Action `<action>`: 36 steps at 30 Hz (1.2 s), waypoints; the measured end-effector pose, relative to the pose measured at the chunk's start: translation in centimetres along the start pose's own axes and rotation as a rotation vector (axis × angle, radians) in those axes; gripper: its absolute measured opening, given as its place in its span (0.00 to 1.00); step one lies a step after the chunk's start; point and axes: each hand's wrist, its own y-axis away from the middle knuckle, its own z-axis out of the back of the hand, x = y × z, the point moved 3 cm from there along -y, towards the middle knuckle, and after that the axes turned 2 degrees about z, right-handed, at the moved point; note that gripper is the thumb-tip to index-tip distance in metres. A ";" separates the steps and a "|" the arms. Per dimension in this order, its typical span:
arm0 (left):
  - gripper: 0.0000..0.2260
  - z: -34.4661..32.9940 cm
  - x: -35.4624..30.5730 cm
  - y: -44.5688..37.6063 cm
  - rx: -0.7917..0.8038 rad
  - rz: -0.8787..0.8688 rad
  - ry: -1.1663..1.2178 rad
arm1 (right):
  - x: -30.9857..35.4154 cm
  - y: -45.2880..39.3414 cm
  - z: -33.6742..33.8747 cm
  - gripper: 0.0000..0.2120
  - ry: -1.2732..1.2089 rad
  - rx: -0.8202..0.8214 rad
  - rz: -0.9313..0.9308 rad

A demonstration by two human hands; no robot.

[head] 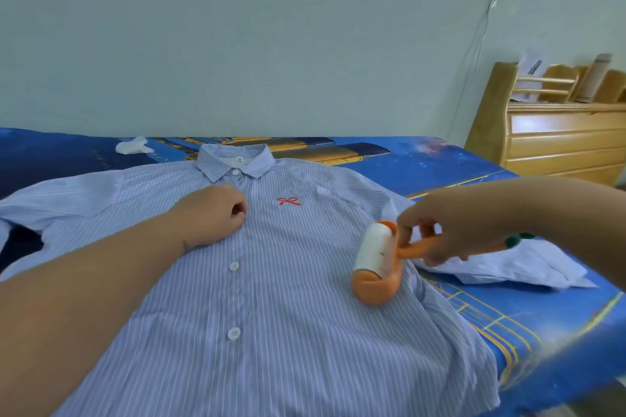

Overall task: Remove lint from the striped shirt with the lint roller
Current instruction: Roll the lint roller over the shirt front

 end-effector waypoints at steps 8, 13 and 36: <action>0.06 0.1 1.2 -1.8 0.045 0.065 0.097 | -0.3 0.5 5.1 0.09 -0.011 0.106 -0.007; 0.12 -1.1 1.7 -4.1 0.013 0.075 0.075 | 1.6 -3.5 4.6 0.13 0.002 0.009 0.026; 0.15 -1.5 5.8 -7.9 -0.080 0.312 0.567 | 10.0 -21.0 7.1 0.15 0.173 -0.253 0.085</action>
